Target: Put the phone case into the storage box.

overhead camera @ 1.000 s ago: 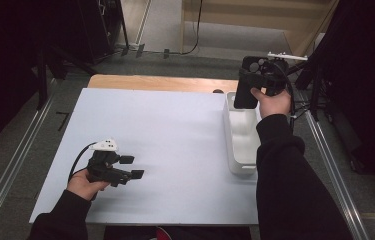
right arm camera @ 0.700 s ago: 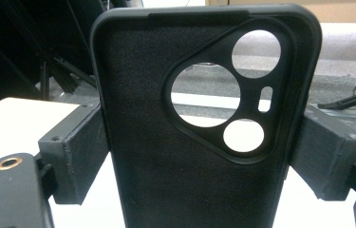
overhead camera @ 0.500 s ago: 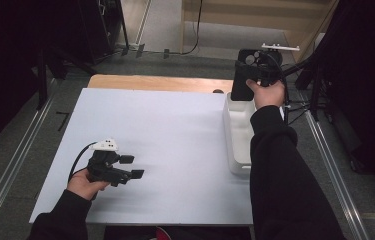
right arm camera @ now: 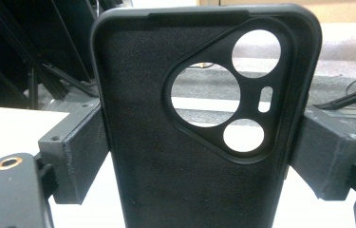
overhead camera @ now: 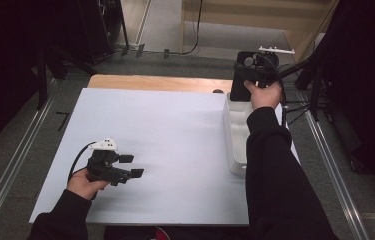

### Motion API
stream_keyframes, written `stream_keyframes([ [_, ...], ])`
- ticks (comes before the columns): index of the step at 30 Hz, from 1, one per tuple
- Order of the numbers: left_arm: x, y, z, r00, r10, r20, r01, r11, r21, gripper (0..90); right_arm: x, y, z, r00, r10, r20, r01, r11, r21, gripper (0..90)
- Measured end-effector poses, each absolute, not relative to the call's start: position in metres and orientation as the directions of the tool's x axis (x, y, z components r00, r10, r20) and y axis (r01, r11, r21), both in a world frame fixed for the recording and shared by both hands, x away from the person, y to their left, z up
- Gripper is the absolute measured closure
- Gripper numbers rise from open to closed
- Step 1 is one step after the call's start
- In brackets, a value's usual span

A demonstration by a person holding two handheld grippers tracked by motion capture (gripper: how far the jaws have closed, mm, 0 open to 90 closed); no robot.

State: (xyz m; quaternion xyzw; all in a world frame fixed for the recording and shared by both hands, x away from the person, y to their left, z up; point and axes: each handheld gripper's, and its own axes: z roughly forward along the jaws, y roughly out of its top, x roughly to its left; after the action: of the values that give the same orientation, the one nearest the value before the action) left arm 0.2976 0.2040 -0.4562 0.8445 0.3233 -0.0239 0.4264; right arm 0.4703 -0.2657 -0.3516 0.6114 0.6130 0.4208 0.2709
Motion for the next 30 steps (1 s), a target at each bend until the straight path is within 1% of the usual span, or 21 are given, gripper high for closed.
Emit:
stream_keyframes([
  [7, 0.298, 0.203, -0.457, 0.792, 0.52, -0.318, 0.566, -0.432, 0.703, 25.3, 0.473, -0.265, -0.357, -0.09, 0.983, 0.162, 0.513, -0.093, 0.853, 12.2],
  [18, 0.298, 0.204, -0.457, 0.791, 0.522, -0.32, 0.567, -0.43, 0.702, 25.3, 0.478, -0.264, -0.372, -0.089, 0.983, 0.162, 0.525, -0.092, 0.846, 12.3],
  [21, 0.298, 0.203, -0.457, 0.792, 0.519, -0.321, 0.567, -0.43, 0.703, 25.3, 0.478, -0.263, -0.376, -0.087, 0.98, 0.179, 0.527, -0.107, 0.843, 12.3],
  [30, 0.299, 0.204, -0.457, 0.792, 0.519, -0.322, 0.567, -0.429, 0.704, 25.3, 0.478, -0.263, -0.387, -0.083, 0.982, 0.17, 0.54, -0.1, 0.836, 12.3],
])
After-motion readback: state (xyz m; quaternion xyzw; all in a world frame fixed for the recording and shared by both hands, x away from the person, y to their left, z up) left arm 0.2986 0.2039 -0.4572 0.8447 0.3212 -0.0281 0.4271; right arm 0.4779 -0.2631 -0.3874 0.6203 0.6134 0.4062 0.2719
